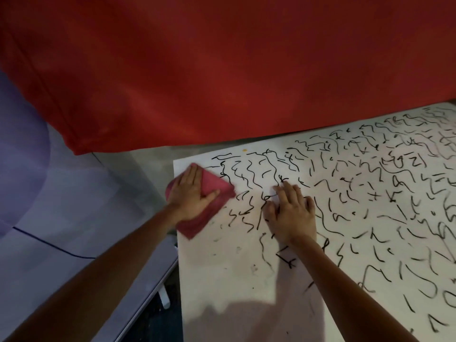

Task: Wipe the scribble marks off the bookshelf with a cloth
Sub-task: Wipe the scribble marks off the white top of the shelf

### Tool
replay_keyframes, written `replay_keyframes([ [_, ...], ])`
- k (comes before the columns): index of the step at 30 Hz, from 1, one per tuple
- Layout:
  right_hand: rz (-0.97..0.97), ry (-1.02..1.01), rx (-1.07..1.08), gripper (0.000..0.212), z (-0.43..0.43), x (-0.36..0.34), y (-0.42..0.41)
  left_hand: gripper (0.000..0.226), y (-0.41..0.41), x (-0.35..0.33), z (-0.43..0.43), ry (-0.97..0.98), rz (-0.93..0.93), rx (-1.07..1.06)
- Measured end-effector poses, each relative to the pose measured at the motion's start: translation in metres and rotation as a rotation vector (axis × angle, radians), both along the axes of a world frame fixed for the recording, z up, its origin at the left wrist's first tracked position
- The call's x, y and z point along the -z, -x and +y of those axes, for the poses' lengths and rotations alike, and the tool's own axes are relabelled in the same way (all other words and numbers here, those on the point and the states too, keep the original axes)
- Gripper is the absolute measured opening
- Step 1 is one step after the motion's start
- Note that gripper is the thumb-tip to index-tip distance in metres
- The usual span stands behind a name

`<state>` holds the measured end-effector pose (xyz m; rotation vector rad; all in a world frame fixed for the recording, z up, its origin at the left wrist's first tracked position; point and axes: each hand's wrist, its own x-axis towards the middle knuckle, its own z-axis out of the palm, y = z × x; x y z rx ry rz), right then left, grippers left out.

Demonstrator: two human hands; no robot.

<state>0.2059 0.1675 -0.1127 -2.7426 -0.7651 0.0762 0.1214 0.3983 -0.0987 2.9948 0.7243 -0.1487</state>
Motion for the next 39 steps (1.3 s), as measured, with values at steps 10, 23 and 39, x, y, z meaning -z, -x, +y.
replay_keyframes([
  [10, -0.006, 0.020, -0.004, 0.082, -0.001, 0.003, -0.001, 0.117, 0.039, 0.010, -0.058, 0.033, -0.047, -0.046],
  [23, -0.004, -0.020, 0.000, 0.088, -0.001, 0.002, -0.002, 0.111, 0.015, 0.002, -0.029, 0.038, -0.017, -0.165],
  [39, -0.011, 0.007, -0.002, 0.085, 0.000, 0.003, -0.001, 0.116, 0.019, -0.001, -0.028, 0.043, 0.000, -0.154],
])
